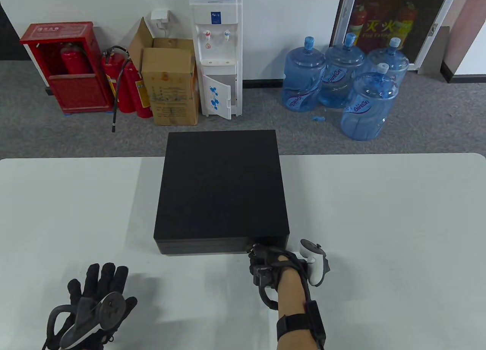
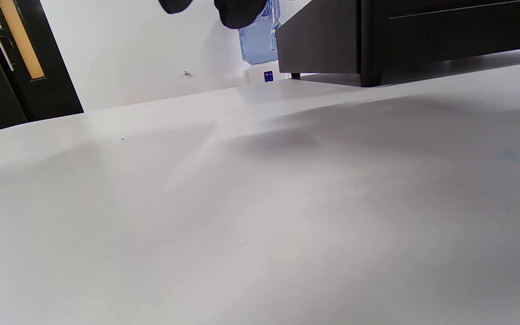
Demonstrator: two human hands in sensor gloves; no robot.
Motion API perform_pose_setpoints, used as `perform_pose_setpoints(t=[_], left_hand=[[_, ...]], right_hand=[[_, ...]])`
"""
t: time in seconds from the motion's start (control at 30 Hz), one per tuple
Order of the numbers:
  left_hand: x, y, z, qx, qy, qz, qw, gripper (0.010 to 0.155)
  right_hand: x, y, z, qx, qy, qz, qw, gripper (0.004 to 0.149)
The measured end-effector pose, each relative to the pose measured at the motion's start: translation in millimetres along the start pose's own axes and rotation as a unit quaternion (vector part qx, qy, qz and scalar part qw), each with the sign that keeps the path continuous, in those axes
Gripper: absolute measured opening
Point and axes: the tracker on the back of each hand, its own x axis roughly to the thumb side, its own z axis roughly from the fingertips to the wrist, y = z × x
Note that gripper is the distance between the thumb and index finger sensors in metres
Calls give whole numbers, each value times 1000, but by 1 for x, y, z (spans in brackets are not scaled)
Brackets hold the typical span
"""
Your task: Close cash drawer
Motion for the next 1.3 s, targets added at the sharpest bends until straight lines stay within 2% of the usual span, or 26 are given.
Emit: perform_pose_setpoints(t=[0.1, 0.57, 0.7, 0.93, 1.3], left_hand=[[0, 0, 0, 2, -1, -1, 1000, 81], [-1, 1, 0, 8, -3, 5, 1000, 81], [-1, 2, 1, 13, -5, 6, 1000, 81], [0, 1, 1, 10, -8, 7, 1000, 81], [-1, 1, 2, 7, -5, 11, 1000, 81]], right_hand=[[0, 3, 2, -7, -4, 3, 1000, 37], [-6, 9, 17, -64, -24, 29, 997, 36], [-10, 8, 20, -59, -28, 26, 998, 38], [-14, 2, 30, -55, -39, 40, 997, 42], [-13, -16, 54, -85, -84, 65, 991, 41]])
